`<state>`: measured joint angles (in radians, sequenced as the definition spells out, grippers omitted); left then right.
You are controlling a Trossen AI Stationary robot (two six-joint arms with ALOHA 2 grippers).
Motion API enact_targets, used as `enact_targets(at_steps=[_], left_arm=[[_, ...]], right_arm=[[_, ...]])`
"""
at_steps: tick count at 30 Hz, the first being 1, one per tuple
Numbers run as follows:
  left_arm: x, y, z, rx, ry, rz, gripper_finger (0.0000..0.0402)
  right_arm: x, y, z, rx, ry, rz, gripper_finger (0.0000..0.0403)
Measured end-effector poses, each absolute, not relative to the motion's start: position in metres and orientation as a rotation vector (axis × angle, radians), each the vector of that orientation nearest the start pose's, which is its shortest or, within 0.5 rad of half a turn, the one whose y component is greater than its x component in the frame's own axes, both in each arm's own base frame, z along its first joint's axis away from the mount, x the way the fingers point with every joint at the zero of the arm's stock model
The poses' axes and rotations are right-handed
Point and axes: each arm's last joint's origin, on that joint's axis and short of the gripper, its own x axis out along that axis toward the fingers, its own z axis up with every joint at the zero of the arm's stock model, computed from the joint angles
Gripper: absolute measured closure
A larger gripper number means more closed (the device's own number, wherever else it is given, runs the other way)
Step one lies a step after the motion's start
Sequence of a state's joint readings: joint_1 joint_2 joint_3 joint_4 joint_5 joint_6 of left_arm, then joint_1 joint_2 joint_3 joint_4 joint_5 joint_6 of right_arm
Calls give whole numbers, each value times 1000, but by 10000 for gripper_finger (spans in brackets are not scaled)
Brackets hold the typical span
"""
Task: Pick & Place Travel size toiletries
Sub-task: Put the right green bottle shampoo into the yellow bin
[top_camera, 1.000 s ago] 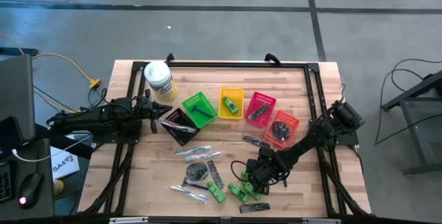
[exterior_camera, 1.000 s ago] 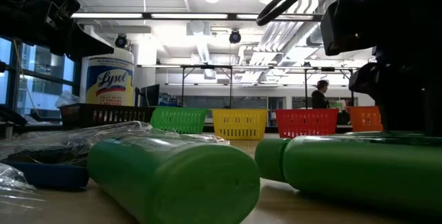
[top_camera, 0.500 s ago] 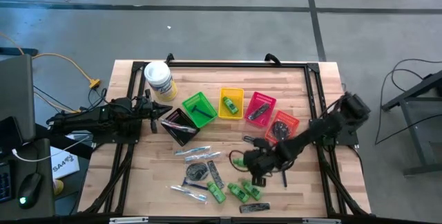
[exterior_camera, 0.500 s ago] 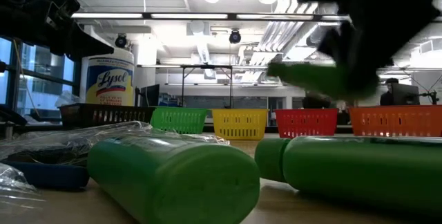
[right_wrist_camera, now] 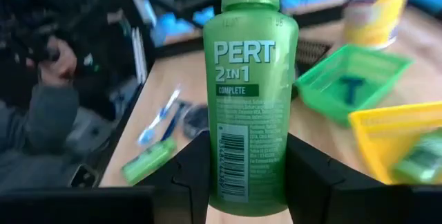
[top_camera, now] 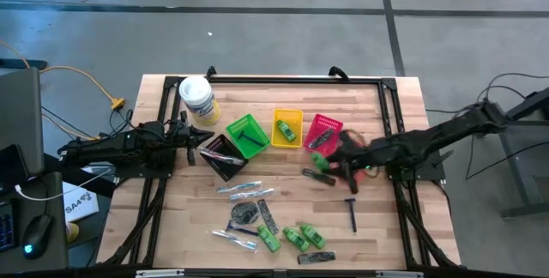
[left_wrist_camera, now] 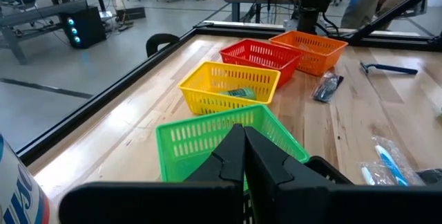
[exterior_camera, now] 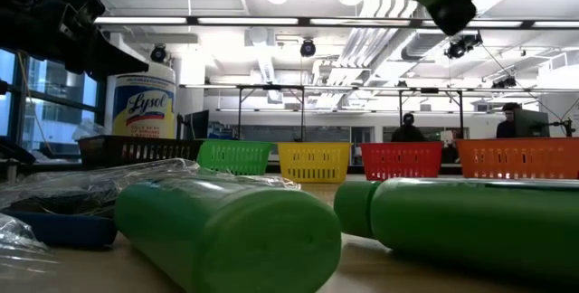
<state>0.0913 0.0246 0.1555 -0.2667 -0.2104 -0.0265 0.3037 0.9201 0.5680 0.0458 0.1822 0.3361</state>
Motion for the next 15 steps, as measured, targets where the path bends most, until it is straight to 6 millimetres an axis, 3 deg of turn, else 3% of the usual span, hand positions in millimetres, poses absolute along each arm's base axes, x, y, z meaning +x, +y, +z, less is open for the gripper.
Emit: enact_targets(at_steps=[6, 15], left_arm=[[85, 14, 189, -16, 131, 303, 402], [85, 14, 189, -16, 131, 303, 402]], right_arm=[[153, 30, 232, 280, 146, 35, 274], [124, 14, 190, 319, 91, -23, 274]])
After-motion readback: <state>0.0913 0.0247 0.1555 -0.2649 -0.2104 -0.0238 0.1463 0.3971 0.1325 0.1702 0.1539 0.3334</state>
